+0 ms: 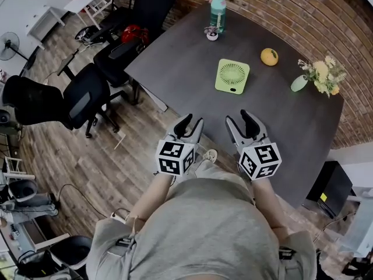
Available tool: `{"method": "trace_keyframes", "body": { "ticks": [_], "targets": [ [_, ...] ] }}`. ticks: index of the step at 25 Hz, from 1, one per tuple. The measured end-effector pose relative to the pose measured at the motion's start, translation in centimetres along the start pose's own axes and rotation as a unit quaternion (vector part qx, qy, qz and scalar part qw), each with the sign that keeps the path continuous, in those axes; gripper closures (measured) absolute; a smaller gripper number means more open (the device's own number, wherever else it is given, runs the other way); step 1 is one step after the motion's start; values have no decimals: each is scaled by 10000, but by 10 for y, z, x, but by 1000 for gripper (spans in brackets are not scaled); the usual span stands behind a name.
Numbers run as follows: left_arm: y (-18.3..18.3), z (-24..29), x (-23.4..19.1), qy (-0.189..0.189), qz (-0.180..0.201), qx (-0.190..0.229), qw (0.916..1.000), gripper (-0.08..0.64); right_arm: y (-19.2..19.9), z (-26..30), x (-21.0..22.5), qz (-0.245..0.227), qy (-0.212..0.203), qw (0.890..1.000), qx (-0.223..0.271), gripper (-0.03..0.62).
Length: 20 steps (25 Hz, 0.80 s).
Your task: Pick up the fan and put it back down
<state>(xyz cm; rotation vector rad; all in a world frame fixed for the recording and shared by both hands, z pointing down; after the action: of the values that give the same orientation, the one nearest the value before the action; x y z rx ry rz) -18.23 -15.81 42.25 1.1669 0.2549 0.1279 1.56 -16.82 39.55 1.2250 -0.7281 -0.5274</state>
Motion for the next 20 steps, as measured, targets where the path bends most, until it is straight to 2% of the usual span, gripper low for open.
{"method": "trace_keyframes", "body": {
  "ticks": [10, 20],
  "targets": [
    [-19, 66, 0, 126, 91, -148, 9998, 419, -11, 32, 58, 97, 136, 9998, -130, 388],
    [-17, 121, -1, 322, 183, -500, 9981, 419, 4, 62, 105, 273, 284, 9981, -472, 383]
  ]
}}
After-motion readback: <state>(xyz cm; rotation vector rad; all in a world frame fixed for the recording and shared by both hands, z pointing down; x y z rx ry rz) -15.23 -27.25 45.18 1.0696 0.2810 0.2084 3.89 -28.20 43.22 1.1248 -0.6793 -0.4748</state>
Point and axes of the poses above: the fingertips, and each gripper's own axes: z forward along the fingers, x to its right, y out of its underside, the point moved 8 cm from there along -z, backward along the fingers, and after that the axes turned 13 degrees about -y, right-handed, at the moved point
